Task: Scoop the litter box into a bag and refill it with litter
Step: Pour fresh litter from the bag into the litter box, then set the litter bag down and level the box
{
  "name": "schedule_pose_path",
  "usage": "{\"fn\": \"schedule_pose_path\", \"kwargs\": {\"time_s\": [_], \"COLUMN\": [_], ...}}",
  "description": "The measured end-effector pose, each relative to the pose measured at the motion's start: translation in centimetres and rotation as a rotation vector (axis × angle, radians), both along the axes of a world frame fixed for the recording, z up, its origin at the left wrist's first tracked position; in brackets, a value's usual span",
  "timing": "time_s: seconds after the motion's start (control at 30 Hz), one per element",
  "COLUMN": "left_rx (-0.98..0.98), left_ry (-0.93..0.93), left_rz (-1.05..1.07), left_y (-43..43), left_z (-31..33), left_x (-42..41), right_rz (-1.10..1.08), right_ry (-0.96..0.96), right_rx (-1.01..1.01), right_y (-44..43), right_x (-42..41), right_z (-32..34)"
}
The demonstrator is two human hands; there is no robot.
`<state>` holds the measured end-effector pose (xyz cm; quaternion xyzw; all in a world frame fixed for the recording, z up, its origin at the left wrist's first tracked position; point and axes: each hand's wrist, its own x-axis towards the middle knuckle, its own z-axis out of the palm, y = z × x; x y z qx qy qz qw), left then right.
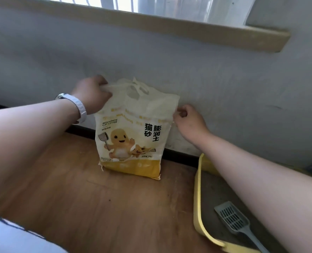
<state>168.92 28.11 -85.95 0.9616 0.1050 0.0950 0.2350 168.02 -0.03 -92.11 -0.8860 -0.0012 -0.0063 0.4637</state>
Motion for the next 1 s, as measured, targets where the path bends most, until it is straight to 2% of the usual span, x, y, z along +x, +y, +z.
{"fn": "schedule_pose_path", "kwargs": {"time_s": [0.23,0.5,0.73,0.87,1.0], "left_rx": [0.114,0.222,0.27,0.233,0.283], "left_ry": [-0.08,0.085,0.111,0.178,0.239], "left_rz": [-0.059,-0.331,-0.5,-0.555,-0.559], "left_y": [-3.3,-12.3,-24.3,-30.3,-34.8], "left_z": [2.2,2.5,-0.8,-3.8,-5.5], "left_x": [-4.8,-12.3,-17.3,-19.5,-21.8], "right_rz": [0.1,0.353,0.428,0.438,0.481], "right_ry": [-0.019,-0.1,-0.126,-0.123,-0.107], "right_rx": [-0.131,-0.436,-0.654,-0.693,-0.696], "right_y": [-3.9,-11.8,-21.1,-26.3,-30.4], "right_x": [-3.7,-10.9,-16.5,-18.5,-19.8], "right_z": [1.9,3.7,3.6,1.7,0.4]}}
